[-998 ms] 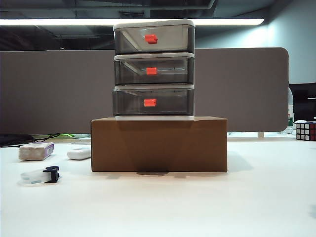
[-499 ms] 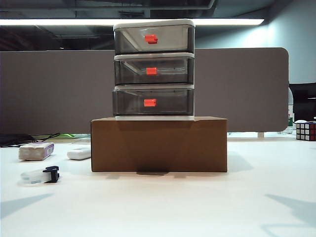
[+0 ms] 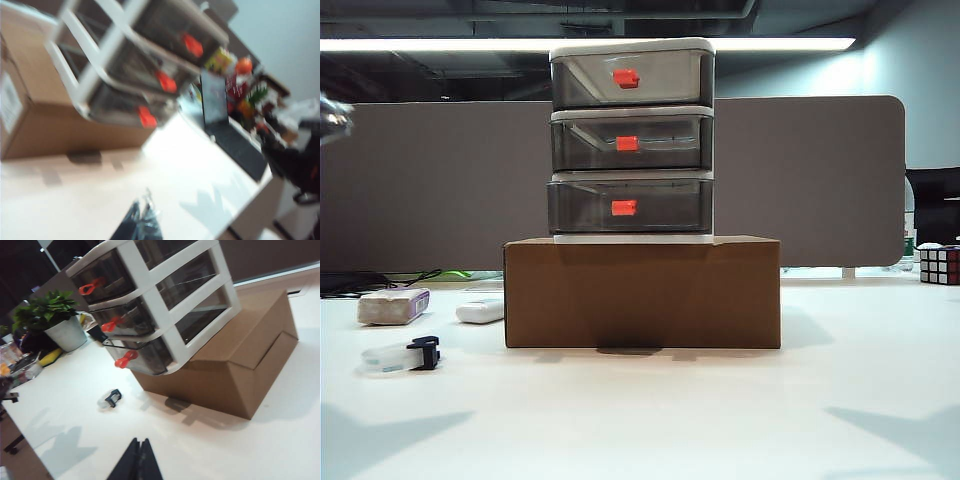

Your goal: Open the third layer of the drawer on the table, pick up the transparent tape on the table and put it in, and finally close the drawer.

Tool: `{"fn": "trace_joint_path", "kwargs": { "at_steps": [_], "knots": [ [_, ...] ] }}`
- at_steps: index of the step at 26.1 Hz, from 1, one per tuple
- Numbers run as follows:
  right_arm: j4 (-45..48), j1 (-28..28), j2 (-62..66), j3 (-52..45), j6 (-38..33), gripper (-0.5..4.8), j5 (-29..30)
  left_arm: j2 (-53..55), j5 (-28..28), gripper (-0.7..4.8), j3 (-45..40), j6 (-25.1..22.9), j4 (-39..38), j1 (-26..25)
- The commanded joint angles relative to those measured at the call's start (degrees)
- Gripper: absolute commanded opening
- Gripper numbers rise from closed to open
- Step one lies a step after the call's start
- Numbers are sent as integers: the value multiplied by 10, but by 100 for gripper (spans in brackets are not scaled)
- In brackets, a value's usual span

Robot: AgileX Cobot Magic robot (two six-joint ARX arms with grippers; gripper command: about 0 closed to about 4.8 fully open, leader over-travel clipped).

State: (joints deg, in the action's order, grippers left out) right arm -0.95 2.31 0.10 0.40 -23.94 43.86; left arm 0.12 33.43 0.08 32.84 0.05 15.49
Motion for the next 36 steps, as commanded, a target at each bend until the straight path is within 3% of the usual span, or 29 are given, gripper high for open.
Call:
{"fn": "trace_joint_path", "kwargs": {
  "at_steps": [1,3,4,9,13,15,23,26,29,32,36],
  "knots": [
    [11,-2,-1,3,-7,-3,12,0,-127,-5,4,-51,3,103],
    [2,-7,-1,14,5,-4,6,0,-218,-5,4,-71,6,167],
    [-11,-13,0,30,17,-5,-8,2,-299,-5,4,-84,6,228],
    [-60,-43,1,74,68,-5,-76,50,-393,-5,4,-135,37,337],
    [-65,-74,5,84,77,-5,-114,143,-476,-5,5,-156,143,397],
    [-65,-111,24,84,78,-5,-140,263,-541,7,22,-171,218,428],
    [-65,-191,107,117,125,-5,-197,546,-573,26,91,-205,429,456],
    [-66,-220,152,142,152,-5,-225,636,-590,26,125,-221,452,473],
    [-66,-247,210,172,181,-5,-264,711,-558,26,159,-221,462,476],
    [-65,-267,262,194,219,-5,-260,733,-524,26,168,-218,464,476],
    [-60,-289,305,205,269,-5,-218,733,-527,26,169,-219,474,472]
  ]
}}
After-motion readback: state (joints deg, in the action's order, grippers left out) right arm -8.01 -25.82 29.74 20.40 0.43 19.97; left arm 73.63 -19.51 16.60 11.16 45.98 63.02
